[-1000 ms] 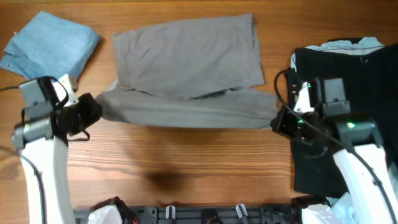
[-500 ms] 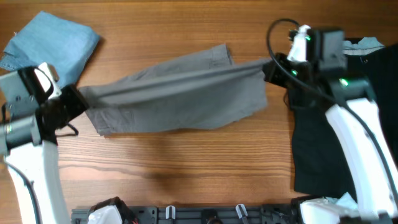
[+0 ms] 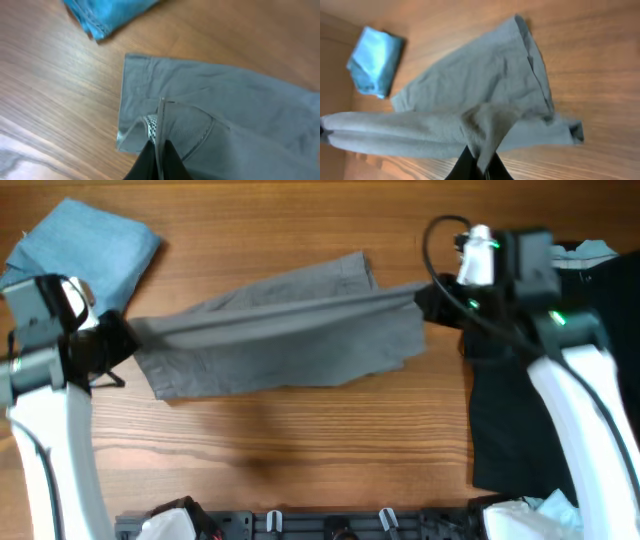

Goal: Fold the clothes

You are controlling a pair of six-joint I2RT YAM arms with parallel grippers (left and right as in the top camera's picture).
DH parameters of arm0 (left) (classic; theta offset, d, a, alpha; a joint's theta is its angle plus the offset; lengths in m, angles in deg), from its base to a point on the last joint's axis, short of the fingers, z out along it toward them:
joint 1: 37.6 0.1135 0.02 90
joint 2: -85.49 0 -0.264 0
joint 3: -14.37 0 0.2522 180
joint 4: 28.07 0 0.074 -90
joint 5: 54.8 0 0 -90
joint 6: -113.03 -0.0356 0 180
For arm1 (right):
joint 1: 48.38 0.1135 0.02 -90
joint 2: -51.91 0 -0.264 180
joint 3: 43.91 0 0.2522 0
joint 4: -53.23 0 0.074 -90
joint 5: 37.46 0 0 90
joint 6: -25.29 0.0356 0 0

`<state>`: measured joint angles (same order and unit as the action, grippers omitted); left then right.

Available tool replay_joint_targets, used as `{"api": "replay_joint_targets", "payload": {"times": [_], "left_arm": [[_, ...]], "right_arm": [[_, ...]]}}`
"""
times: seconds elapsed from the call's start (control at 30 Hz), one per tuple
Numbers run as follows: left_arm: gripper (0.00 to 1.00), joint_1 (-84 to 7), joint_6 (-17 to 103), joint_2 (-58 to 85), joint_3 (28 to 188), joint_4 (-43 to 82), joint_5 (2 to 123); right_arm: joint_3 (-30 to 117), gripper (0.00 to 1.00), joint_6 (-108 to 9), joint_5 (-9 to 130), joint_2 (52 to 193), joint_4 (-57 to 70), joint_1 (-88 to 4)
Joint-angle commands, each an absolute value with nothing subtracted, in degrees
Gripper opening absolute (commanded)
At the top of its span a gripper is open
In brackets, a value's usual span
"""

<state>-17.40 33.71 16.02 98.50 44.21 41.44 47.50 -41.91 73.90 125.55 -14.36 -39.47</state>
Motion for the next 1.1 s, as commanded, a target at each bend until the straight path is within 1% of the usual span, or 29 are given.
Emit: {"api": "replay_joint_targets", "payload": {"times": [0.0, 0.1, 0.3, 0.37, 0.47, 0.57, 0.6, 0.63, 0.67, 0.7, 0.73, 0.77, 0.83, 0.87, 0.97, 1.0, 1.07], "left_arm": [[0.04, -16.0, 33.8, 25.0, 100.2, 48.0, 31.0], [0.04, -16.0, 34.0, 28.2, 100.2, 49.5, 29.8], [0.04, -16.0, 37.5, 21.3, 100.2, 49.4, 23.6], [0.04, -16.0, 38.4, 16.5, 100.2, 47.3, 23.7], [0.04, -16.0, 39.0, 9.3, 100.2, 41.1, 23.8], [0.04, -16.1, 38.9, 2.0, 100.2, 32.5, 25.2], [0.10, -16.1, 39.0, -0.4, 100.2, 29.5, 27.0], [0.31, -16.1, 39.0, -2.1, 100.2, 27.5, 27.7], [0.56, -16.1, 39.0, -4.1, 100.2, 25.3, 28.3], [0.75, -16.1, 38.9, -5.3, 100.2, 25.0, 28.3], [0.81, -16.0, 38.8, -5.8, 100.2, 25.9, 28.3], [0.83, -16.0, 38.4, -5.8, 100.2, 27.5, 28.3], [0.83, -16.1, 38.5, -5.8, 100.2, 32.2, 28.3], [0.80, -16.1, 38.4, -6.0, 100.1, 36.9, 28.4], [0.78, -16.1, 33.9, -6.6, 98.9, 41.3, 33.8], [0.77, -16.1, 33.7, -6.8, 97.2, 41.2, 35.4], [0.73, -16.1, 33.7, -7.3, 94.0, 40.5, 36.6]], "right_arm": [[48.2, 0.04, -43.6, 65.4, 117.6, -18.8, -41.3], [48.1, 0.04, -43.6, 65.4, 116.4, -24.9, -41.3], [45.9, 0.04, -43.9, 70.3, 127.2, -22.9, -41.0], [45.9, 0.04, -46.4, 70.8, 133.7, -19.8, -40.1], [45.9, 0.04, -46.7, 70.8, 142.3, -12.7, -38.9], [45.9, 0.04, -46.7, 70.8, 149.1, -0.7, -38.9], [45.9, 0.13, -46.7, 70.9, 151.5, 4.2, -38.9], [45.9, 0.54, -46.7, 71.3, 152.7, 6.9, -38.9], [45.9, 0.98, -47.3, 71.7, 154.6, 11.5, -38.9], [45.9, 0.99, -48.8, 71.6, 155.1, 13.0, -39.1], [45.9, 0.99, -49.7, 71.4, 155.2, 12.9, -39.7], [45.9, 0.99, -49.7, 71.2, 155.2, 11.7, -40.5], [45.9, 0.95, -49.7, 71.1, 155.2, 6.5, -42.3], [45.9, 0.88, -49.7, 69.9, 155.2, -0.2, -43.6], [45.3, 0.88, -54.8, 69.6, 156.4, -12.1, -43.7], [44.2, 0.88, -56.4, 69.8, 157.2, -13.7, -43.1], [39.7, 0.87, -57.7, 72.2, 158.1, -12.0, -41.5]]}}
